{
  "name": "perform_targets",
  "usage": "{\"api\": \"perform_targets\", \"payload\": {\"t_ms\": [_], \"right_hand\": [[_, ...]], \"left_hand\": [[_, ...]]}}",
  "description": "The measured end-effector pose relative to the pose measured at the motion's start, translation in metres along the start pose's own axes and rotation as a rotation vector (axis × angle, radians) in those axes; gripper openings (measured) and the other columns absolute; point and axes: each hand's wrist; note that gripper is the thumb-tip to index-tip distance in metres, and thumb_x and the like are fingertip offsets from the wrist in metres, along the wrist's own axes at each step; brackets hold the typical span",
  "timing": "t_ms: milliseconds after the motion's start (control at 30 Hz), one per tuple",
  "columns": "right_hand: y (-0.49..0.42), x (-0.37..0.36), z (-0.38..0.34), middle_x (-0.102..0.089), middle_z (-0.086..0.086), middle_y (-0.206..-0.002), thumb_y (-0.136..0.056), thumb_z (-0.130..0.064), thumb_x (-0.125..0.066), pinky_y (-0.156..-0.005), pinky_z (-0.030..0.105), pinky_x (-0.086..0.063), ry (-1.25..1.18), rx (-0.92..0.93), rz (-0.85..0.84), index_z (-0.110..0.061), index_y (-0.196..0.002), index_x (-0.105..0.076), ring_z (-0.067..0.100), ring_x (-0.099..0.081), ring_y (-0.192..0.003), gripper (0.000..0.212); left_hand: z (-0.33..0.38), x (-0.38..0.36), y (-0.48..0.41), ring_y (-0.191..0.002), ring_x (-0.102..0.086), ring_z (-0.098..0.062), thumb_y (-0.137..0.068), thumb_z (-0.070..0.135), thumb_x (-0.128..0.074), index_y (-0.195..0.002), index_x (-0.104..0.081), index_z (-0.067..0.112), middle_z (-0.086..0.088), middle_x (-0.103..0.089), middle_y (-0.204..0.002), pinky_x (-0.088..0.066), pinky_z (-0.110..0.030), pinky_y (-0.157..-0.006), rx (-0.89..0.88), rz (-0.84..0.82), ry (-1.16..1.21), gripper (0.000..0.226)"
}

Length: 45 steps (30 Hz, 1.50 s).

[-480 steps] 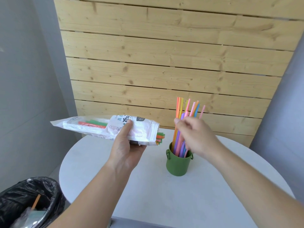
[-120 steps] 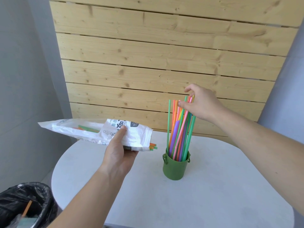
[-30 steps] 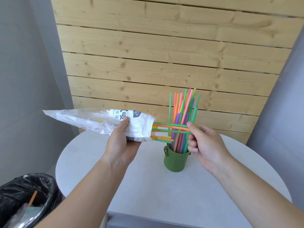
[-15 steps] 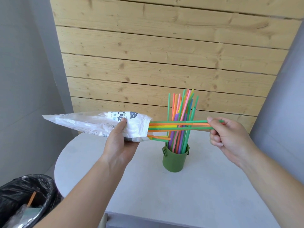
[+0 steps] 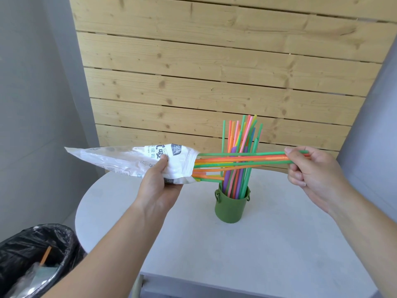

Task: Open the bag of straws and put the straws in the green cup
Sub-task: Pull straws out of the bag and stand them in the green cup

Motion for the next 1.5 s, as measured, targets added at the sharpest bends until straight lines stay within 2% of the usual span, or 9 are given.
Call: {"api": "perform_targets", "payload": {"t_ms": [233,333,467,633,733,933,1067,1233,1500], "right_hand": [[-0.002,0.004,0.001,-0.04,0.002,-0.058,-0.098,-0.011,-0.06,-0.038,0.02,-0.022,-0.029,-0.023,-0.008,-0.009,-0.084,-0.058,0.01,-0.03,-0.04,0.014],[-0.003,0.01,0.001,-0.04,0.002,-0.059,-0.098,-0.011,-0.06,-0.037,0.02,-0.023,-0.025,-0.014,-0.005,-0.007,-0.089,-0.058,0.009,-0.03,-0.04,0.01],[-0.006,0.024,-0.002,-0.041,0.001,-0.058,-0.098,-0.011,-0.06,-0.038,0.02,-0.024,0.004,-0.007,0.01,-0.007,-0.092,-0.06,0.009,-0.031,-0.04,0.008],[-0.008,0.056,-0.013,-0.04,0.002,-0.062,-0.098,-0.013,-0.06,-0.037,0.02,-0.024,0.052,0.002,0.045,-0.009,-0.087,-0.06,0.009,-0.032,-0.041,0.012],[-0.006,0.075,-0.016,-0.037,0.004,-0.063,-0.099,-0.013,-0.058,-0.036,0.019,-0.024,0.123,0.014,0.056,-0.006,-0.088,-0.059,0.008,-0.032,-0.039,0.014],[0.002,0.09,-0.018,-0.038,0.006,-0.063,-0.099,-0.015,-0.06,-0.036,0.018,-0.026,0.322,-0.007,0.05,-0.006,-0.087,-0.062,0.011,-0.032,-0.04,0.015],[0.002,0.082,-0.022,-0.039,0.003,-0.055,-0.099,-0.014,-0.06,-0.038,0.018,-0.027,0.419,-0.02,0.03,-0.004,-0.085,-0.062,0.011,-0.03,-0.039,0.017],[-0.007,0.074,-0.03,-0.044,0.005,-0.058,-0.095,-0.021,-0.066,-0.052,0.027,-0.027,0.517,0.018,0.023,-0.005,-0.087,-0.067,0.017,-0.031,-0.045,0.018],[-0.028,0.04,-0.051,-0.05,-0.005,-0.046,-0.09,-0.026,-0.071,-0.048,0.025,-0.031,0.705,0.074,-0.089,-0.012,-0.081,-0.068,0.015,-0.036,-0.04,0.017]], "left_hand": [[0.005,0.004,-0.002,-0.069,-0.078,-0.017,-0.105,0.014,-0.057,-0.101,-0.068,0.005,-0.004,-0.079,-0.08,-0.061,-0.029,-0.056,-0.018,-0.001,0.013,0.015],[0.008,0.007,-0.005,-0.078,-0.077,-0.018,-0.104,0.014,-0.058,-0.103,-0.068,0.006,-0.004,-0.079,-0.084,-0.062,-0.031,-0.06,-0.029,0.013,0.016,0.013],[0.009,0.01,-0.01,-0.086,-0.075,-0.018,-0.103,0.013,-0.058,-0.104,-0.067,0.007,-0.003,-0.078,-0.087,-0.061,-0.03,-0.059,-0.039,0.026,0.029,0.011],[0.01,0.01,-0.011,-0.081,-0.073,-0.017,-0.104,0.013,-0.058,-0.1,-0.066,0.008,-0.002,-0.076,-0.083,-0.056,-0.025,-0.051,-0.049,0.052,0.03,0.01],[0.007,0.009,-0.011,-0.075,-0.07,-0.015,-0.104,0.013,-0.058,-0.098,-0.064,0.009,-0.002,-0.072,-0.088,-0.049,-0.021,-0.044,-0.048,0.06,0.021,0.009],[-0.001,0.008,-0.013,-0.079,-0.073,-0.016,-0.103,0.014,-0.059,-0.103,-0.066,0.009,-0.002,-0.074,-0.09,-0.053,-0.023,-0.048,-0.041,0.046,0.006,0.008],[-0.005,0.007,-0.012,-0.078,-0.075,-0.016,-0.103,0.014,-0.059,-0.101,-0.068,0.008,-0.002,-0.077,-0.085,-0.057,-0.025,-0.053,-0.034,0.034,-0.013,0.011],[-0.006,0.007,-0.01,-0.079,-0.076,-0.016,-0.103,0.015,-0.06,-0.1,-0.068,0.008,-0.001,-0.078,-0.08,-0.059,-0.026,-0.055,-0.037,0.03,-0.031,0.011],[-0.008,0.007,-0.008,-0.077,-0.076,-0.017,-0.103,0.016,-0.059,-0.097,-0.068,0.009,-0.001,-0.077,-0.079,-0.062,-0.031,-0.06,-0.031,-0.006,-0.054,0.013]]}}
Point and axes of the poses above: each hand's wrist, its own y-axis away from the middle knuckle, its own x-axis out of the back of the hand, z = x × y
